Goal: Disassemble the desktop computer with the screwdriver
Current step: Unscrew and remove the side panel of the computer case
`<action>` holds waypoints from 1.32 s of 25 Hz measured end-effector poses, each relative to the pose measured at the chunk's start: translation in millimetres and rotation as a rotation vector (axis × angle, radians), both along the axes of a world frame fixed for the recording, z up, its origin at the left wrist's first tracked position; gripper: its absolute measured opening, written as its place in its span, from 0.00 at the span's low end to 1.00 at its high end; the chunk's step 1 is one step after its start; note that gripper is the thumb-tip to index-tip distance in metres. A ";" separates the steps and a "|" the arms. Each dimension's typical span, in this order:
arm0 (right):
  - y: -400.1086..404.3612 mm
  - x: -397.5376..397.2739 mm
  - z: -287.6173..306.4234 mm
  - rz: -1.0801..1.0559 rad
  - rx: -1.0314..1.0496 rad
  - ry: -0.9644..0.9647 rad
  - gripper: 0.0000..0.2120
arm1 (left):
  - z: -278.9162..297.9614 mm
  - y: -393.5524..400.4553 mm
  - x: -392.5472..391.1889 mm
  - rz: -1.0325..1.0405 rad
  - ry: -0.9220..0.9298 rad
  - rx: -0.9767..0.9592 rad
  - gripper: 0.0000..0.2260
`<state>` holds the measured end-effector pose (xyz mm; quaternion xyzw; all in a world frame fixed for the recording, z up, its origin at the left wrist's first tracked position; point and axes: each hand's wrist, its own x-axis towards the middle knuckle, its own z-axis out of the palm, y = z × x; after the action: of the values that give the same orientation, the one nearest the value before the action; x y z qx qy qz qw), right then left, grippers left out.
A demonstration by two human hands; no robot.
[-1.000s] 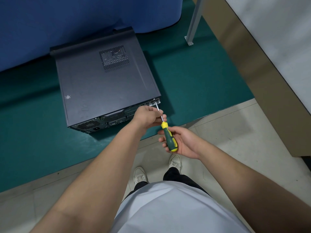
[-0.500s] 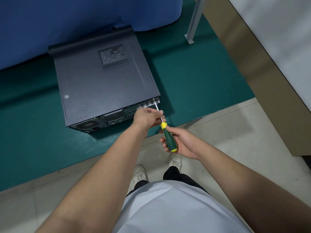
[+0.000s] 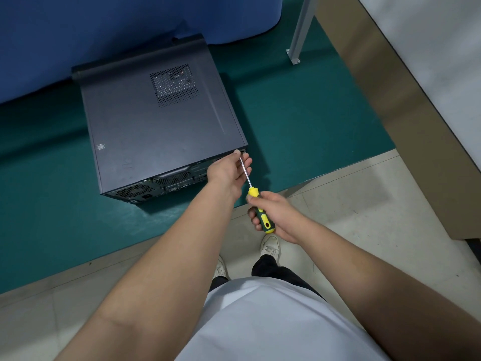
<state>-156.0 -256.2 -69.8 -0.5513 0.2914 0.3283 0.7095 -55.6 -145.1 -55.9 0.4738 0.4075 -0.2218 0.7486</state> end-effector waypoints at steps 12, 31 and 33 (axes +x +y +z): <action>-8.1 -0.5 6.7 -0.036 -0.010 -0.011 0.13 | -3.0 -10.1 -0.5 0.118 0.004 0.167 0.04; -4.9 -3.6 8.5 0.057 -0.120 -0.140 0.10 | 7.5 7.2 0.7 0.091 -0.127 0.137 0.03; 0.4 4.4 18.1 0.050 -0.127 -0.179 0.06 | 17.5 25.2 0.9 0.044 -0.237 0.122 0.02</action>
<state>-151.6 -255.9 -51.7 -0.6292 0.2333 0.2761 0.6881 -54.7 -119.9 -38.4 0.5321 0.3391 -0.1227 0.7661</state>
